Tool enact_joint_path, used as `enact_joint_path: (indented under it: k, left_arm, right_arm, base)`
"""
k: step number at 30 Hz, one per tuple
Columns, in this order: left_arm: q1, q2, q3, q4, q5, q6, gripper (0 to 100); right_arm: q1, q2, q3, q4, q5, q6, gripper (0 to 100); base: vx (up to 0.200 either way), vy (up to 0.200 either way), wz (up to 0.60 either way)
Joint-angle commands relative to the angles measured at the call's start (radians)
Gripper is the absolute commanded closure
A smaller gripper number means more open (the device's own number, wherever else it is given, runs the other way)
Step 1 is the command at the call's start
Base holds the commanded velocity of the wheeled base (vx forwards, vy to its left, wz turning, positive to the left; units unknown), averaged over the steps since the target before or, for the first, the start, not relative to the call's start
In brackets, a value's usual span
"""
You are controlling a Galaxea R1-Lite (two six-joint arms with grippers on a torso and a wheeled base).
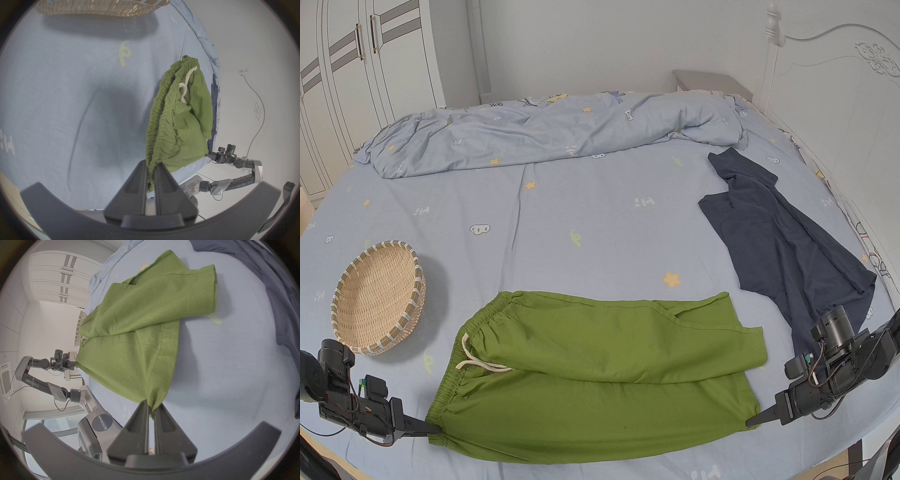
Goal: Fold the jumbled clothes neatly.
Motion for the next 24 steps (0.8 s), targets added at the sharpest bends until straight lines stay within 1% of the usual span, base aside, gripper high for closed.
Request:
enact_joint_path:
  k: [1, 2, 4, 7, 15, 16, 18, 19, 24]
  left_arm:
    - [0.001, 0.009, 0.003, 0.014, 0.020, 0.020, 100]
    - [0.001, 0.009, 0.003, 0.014, 0.020, 0.020, 100]
    - [-0.013, 0.043, 0.029, 0.002, 0.079, 0.046, 100]
    - [-0.028, 0.063, 0.044, -0.009, 0.128, 0.066, 100]
    - [-0.028, 0.074, 0.046, -0.029, 0.129, 0.066, 100]
    - [-0.030, 0.075, 0.046, -0.029, 0.129, 0.066, 100]
    - [-0.030, 0.075, 0.046, -0.030, 0.129, 0.066, 100]
    - [-0.031, 0.075, 0.048, -0.030, 0.129, 0.066, 0]
    - [-0.031, 0.061, 0.048, -0.030, 0.128, 0.066, 0]
  right_arm:
    - [-0.001, 0.009, 0.003, 0.001, 0.003, -0.001, 100]
    - [-0.001, 0.009, 0.003, 0.001, 0.003, -0.001, 100]
    - [-0.005, 0.011, 0.008, -0.001, 0.003, -0.001, 100]
    - [-0.008, 0.029, 0.012, -0.002, 0.003, -0.005, 100]
    - [0.002, 0.039, 0.014, -0.001, 0.003, -0.007, 100]
    - [0.003, 0.039, 0.015, -0.001, 0.003, -0.007, 0]
    - [0.003, 0.039, 0.015, -0.001, 0.003, -0.007, 0]
    - [0.003, 0.039, 0.015, -0.001, 0.003, -0.005, 0]
    - [0.014, 0.032, 0.020, -0.001, 0.003, -0.007, 0]
  base:
    - [0.000, 0.000, 0.00]
    - [0.000, 0.000, 0.00]
    - [0.000, 0.000, 0.00]
    - [0.000, 0.000, 0.00]
    - [0.000, 0.000, 0.00]
    - [0.000, 0.000, 0.00]
    - [0.000, 0.000, 0.00]
    - [0.000, 0.000, 0.00]
    - [0.000, 0.000, 0.00]
